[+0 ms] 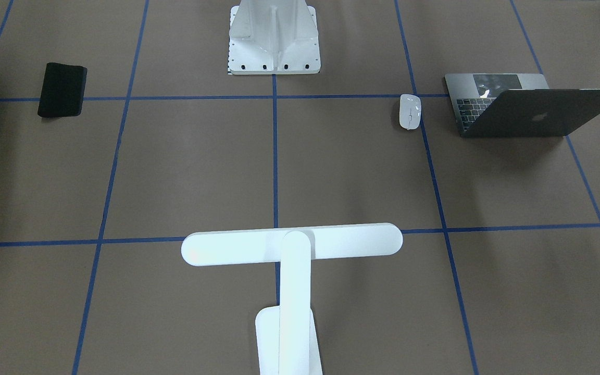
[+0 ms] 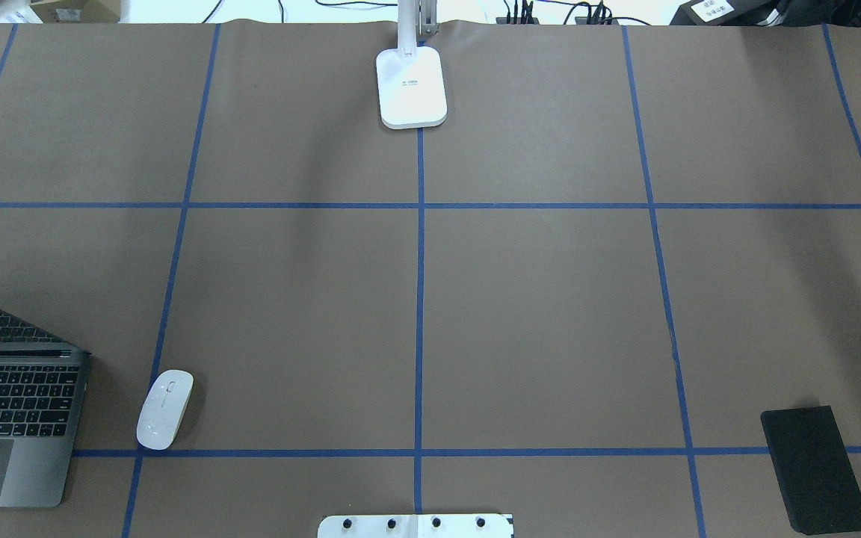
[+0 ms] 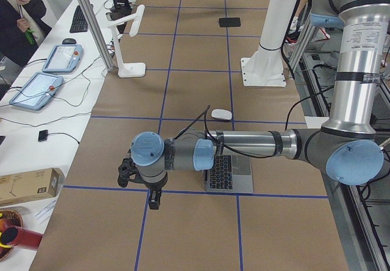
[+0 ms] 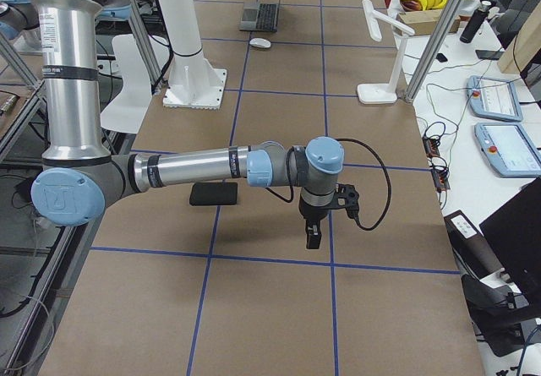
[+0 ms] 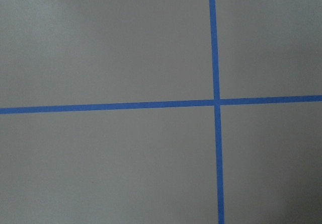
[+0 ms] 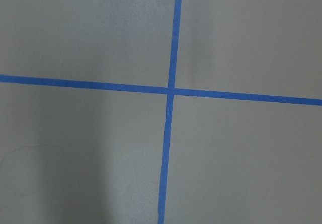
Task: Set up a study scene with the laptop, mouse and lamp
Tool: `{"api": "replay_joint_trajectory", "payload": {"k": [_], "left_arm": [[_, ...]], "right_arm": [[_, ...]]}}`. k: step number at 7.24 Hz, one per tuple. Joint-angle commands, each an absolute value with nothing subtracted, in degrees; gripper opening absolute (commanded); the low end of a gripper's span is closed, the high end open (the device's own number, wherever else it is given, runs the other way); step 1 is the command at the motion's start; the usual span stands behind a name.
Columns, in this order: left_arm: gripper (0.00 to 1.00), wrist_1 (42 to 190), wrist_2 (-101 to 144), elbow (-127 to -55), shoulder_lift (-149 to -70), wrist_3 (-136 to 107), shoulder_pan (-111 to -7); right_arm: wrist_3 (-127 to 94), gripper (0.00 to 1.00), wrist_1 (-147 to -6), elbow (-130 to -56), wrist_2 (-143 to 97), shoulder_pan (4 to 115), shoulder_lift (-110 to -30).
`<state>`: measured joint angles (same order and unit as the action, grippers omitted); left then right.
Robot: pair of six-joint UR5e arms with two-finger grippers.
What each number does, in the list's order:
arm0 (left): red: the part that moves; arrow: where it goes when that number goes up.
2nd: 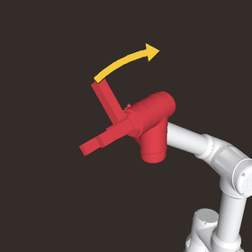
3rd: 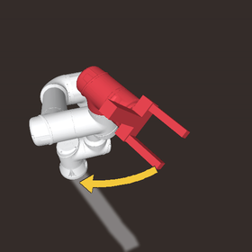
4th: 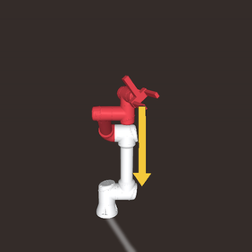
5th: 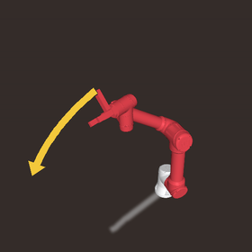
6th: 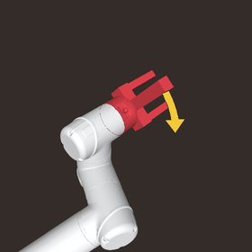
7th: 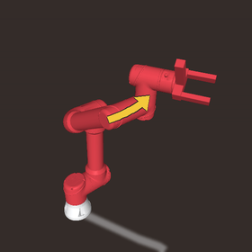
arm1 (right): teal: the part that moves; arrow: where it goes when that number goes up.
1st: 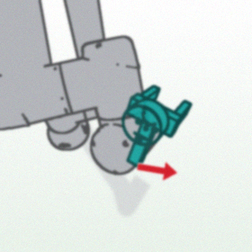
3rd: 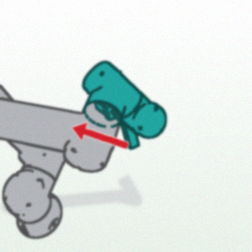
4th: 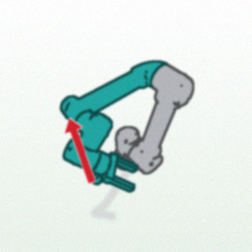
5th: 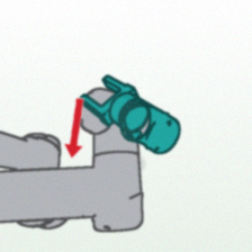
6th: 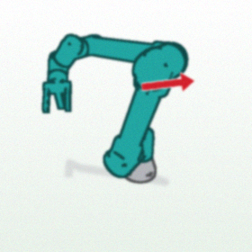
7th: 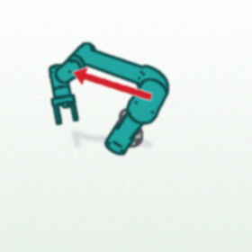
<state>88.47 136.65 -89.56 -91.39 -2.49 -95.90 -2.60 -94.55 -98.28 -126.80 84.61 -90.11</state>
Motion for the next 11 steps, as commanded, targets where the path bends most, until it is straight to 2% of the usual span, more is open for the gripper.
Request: {"api": "replay_joint_trajectory", "payload": {"k": [1, 3, 5, 8, 11], "left_arm": [[0.99, 88.42, 137.02, -91.92, -88.0, -14.26, -95.8], [0.99, 88.33, 138.15, -100.85, -80.98, -34.61, -95.36], [0.99, 87.55, 142.9, -103.08, -79.72, -47.83, -94.4], [0.99, 85.96, 142.91, -111.5, -79.8, -72.69, -85.73], [0.99, 85.96, 142.47, -116.19, -76.12, -83.73, -80.95]], "right_arm": [[-2.46, 1.0, -94.22, -99.57, -125.86, 84.2, -92.27], [-2.55, 1.0, -94.22, -105.88, -126.38, 84.11, -98.06], [-1.85, 1.0, -94.04, -106.7, -127.87, 84.2, -101.59], [-1.85, 1.0, -94.04, -109.15, -130.43, 84.2, -104.06], [-1.85, 1.0, -94.04, -109.51, -130.87, 84.2, -104.76]]}}
